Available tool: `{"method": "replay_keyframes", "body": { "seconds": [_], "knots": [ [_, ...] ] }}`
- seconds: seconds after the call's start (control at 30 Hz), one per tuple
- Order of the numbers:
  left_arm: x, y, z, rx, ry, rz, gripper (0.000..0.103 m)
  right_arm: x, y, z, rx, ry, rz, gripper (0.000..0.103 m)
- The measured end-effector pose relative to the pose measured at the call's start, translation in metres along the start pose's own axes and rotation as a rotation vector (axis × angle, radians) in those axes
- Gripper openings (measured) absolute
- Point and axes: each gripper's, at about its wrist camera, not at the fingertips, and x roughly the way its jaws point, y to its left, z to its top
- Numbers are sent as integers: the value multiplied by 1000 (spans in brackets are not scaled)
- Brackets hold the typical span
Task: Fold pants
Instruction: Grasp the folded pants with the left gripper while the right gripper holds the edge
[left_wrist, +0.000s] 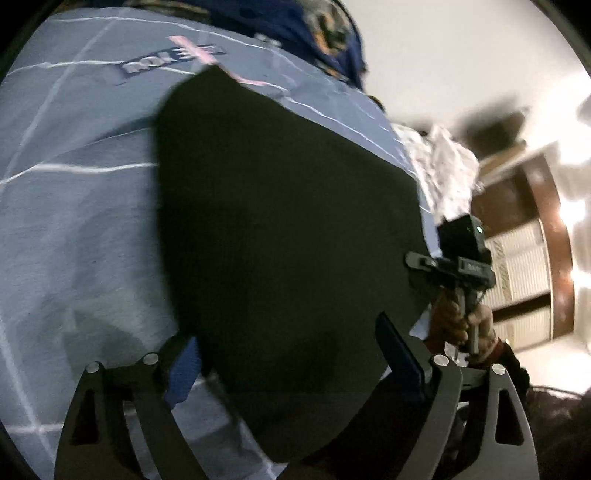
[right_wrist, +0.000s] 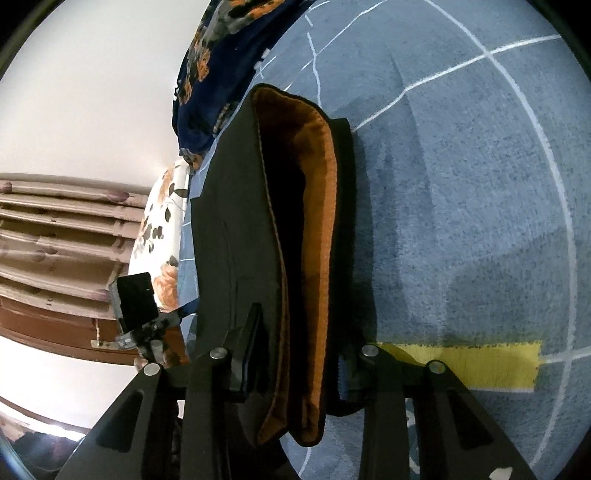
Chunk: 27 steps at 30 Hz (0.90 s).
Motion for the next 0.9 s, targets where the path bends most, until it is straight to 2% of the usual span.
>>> {"method": "replay_keyframes", "body": {
  "seconds": [0.1, 0.13, 0.17, 0.23, 0.3, 0.4, 0.53, 0.9],
  "knots": [
    [7, -7, 4, 44, -15, -1, 87, -1, -2, 0, 6, 2, 2, 30],
    [10, -9, 4, 56, -24, 14, 81, -1, -1, 0, 6, 1, -1, 30],
    [12, -13, 5, 71, -33, 42, 78, 0, 0, 0, 7, 0, -3, 30],
    [17, -23, 3, 126, -51, 151, 59, 0, 0, 1, 14, -1, -2, 30],
    [19, -30, -1, 181, -60, 258, 47, 1, 1, 0, 17, -2, -7, 30],
    [16, -33, -2, 190, -75, 310, 38, 2, 6, 0, 10, -5, -26, 30],
    [24, -46, -8, 261, -88, 401, 37, 4, 10, -1, 4, -15, -51, 30],
    [33, -58, -9, 317, -94, 490, 37, 7, 15, -3, 5, -36, -72, 30]
  ]
}}
